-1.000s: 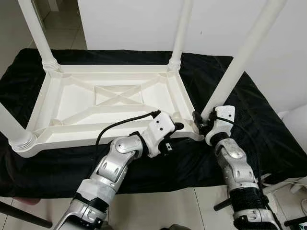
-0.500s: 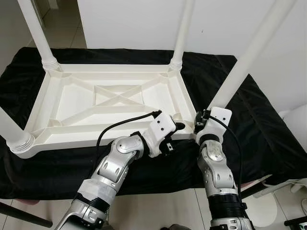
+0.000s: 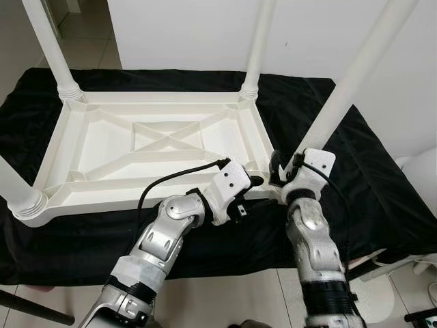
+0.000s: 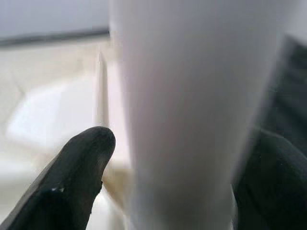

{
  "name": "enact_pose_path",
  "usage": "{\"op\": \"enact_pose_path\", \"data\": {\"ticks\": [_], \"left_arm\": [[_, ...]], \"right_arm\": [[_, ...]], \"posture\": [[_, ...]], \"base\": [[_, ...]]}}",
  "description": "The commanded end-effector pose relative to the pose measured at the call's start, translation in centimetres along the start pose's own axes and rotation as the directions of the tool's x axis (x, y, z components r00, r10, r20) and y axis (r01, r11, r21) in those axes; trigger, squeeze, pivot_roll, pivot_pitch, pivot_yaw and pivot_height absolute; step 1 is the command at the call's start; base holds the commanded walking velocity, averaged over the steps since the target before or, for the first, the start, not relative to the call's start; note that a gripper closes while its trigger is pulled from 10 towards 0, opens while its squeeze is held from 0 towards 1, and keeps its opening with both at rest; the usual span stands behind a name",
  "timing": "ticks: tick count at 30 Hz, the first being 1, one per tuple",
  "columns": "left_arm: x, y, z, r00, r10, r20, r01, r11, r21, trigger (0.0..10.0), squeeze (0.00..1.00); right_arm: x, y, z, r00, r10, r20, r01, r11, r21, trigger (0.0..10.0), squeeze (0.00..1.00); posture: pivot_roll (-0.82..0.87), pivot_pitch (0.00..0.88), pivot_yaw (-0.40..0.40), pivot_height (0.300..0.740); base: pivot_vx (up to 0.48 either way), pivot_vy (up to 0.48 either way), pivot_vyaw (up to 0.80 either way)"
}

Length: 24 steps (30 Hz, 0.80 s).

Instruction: Building children table

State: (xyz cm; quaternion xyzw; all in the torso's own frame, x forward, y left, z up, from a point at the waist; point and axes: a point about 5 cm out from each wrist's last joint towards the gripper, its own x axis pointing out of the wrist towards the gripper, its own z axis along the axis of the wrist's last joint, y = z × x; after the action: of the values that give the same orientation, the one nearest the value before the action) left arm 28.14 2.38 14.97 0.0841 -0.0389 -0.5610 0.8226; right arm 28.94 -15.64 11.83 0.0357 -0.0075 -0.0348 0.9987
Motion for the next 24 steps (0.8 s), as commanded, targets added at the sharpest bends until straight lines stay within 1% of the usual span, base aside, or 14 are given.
{"op": "enact_pose_path", "data": {"ticks": [1,2,3,4,7,12,14,15,18,20,21,22,23,24], "left_arm": [[0.0,-0.1,-0.3,1.000,0.028,-0.013,-0.028,1.000,-0.007,10.0,0.00],[0.1,0.0,-0.3,1.000,0.028,-0.013,-0.028,1.000,-0.006,10.0,0.00],[0.1,0.0,-0.2,1.000,0.027,-0.012,-0.027,1.000,-0.004,10.0,0.00],[0.1,0.0,-0.2,1.000,0.027,-0.012,-0.027,1.000,-0.004,10.0,0.00],[0.1,0.2,-0.2,1.000,0.023,-0.012,-0.023,1.000,0.001,10.0,0.00],[0.1,0.2,-0.1,1.000,0.023,-0.012,-0.023,1.000,0.003,10.0,0.00],[0.1,0.3,-0.1,1.000,0.023,-0.012,-0.023,1.000,0.004,10.0,0.00],[0.1,0.4,-0.1,1.000,0.024,-0.012,-0.024,1.000,0.006,10.0,0.00],[0.1,0.4,-0.1,1.000,0.024,-0.012,-0.024,1.000,0.006,10.0,0.00],[0.1,0.5,0.0,1.000,0.029,-0.011,-0.029,1.000,0.009,10.0,0.00],[0.1,0.5,0.0,1.000,0.029,-0.011,-0.029,1.000,0.009,10.0,0.00],[0.1,0.5,0.1,0.999,0.032,-0.009,-0.032,0.999,0.010,10.0,0.00],[0.1,0.5,0.1,0.999,0.032,-0.009,-0.032,0.999,0.010,10.0,0.00],[0.2,0.5,0.1,0.999,0.035,-0.008,-0.035,0.999,0.011,10.0,0.00]], "right_arm": [[0.0,-0.5,0.1,1.000,0.009,0.013,-0.009,1.000,0.008,10.0,1.00],[0.1,-1.3,-0.1,0.998,0.069,0.009,-0.068,0.997,-0.018,10.0,0.00],[0.2,-2.1,-0.2,0.990,0.143,-0.001,-0.143,0.989,-0.050,10.0,0.00],[0.2,-2.1,-0.2,0.990,0.143,-0.001,-0.143,0.989,-0.050,10.0,0.00],[0.7,-3.2,0.2,0.951,0.309,-0.019,-0.309,0.944,-0.118,10.0,0.00],[1.0,-3.3,0.6,0.940,0.341,-0.012,-0.339,0.931,-0.134,10.0,0.00],[1.3,-3.3,1.0,0.926,0.378,-0.006,-0.374,0.916,-0.146,10.0,0.00],[1.7,-3.4,1.3,0.909,0.416,-0.006,-0.412,0.897,-0.162,10.0,0.00],[1.7,-3.4,1.3,0.909,0.416,-0.006,-0.412,0.897,-0.162,10.0,0.00],[2.8,-3.2,1.7,0.877,0.480,-0.029,-0.476,0.859,-0.188,10.0,0.00],[2.8,-3.2,1.7,0.877,0.480,-0.029,-0.476,0.859,-0.188,10.0,0.00],[3.2,-3.1,1.7,0.864,0.502,-0.043,-0.500,0.844,-0.193,7.4,0.00],[3.2,-3.1,1.7,0.864,0.502,-0.043,-0.500,0.844,-0.193,7.4,0.00],[3.5,-3.1,1.6,0.855,0.516,-0.055,-0.516,0.835,-0.192,3.7,0.00]], "posture": [[0.01,0.000,-0.066,0.740],[0.01,0.000,-0.064,0.740],[0.01,0.000,-0.061,0.740],[0.01,0.000,-0.061,0.740],[0.01,0.000,-0.056,0.740],[0.02,0.000,-0.054,0.740],[0.02,0.000,-0.054,0.740],[0.02,0.000,-0.053,0.740],[0.02,0.000,-0.053,0.740],[0.03,0.000,-0.057,0.740],[0.03,0.000,-0.057,0.740],[0.03,0.000,-0.059,0.740],[0.03,0.000,-0.059,0.740],[0.03,0.000,-0.060,0.740]], "base": [[0.000,0.000,0.00],[0.000,0.000,0.00],[0.000,0.000,0.00],[0.000,0.000,0.00],[0.000,0.000,0.00],[0.000,0.000,0.00],[0.000,0.000,0.00],[0.000,0.000,0.00],[0.000,0.000,0.00],[0.000,0.000,0.00],[0.000,0.000,0.00],[0.000,0.000,0.00],[0.000,0.000,0.00],[0.000,0.000,0.00]]}}
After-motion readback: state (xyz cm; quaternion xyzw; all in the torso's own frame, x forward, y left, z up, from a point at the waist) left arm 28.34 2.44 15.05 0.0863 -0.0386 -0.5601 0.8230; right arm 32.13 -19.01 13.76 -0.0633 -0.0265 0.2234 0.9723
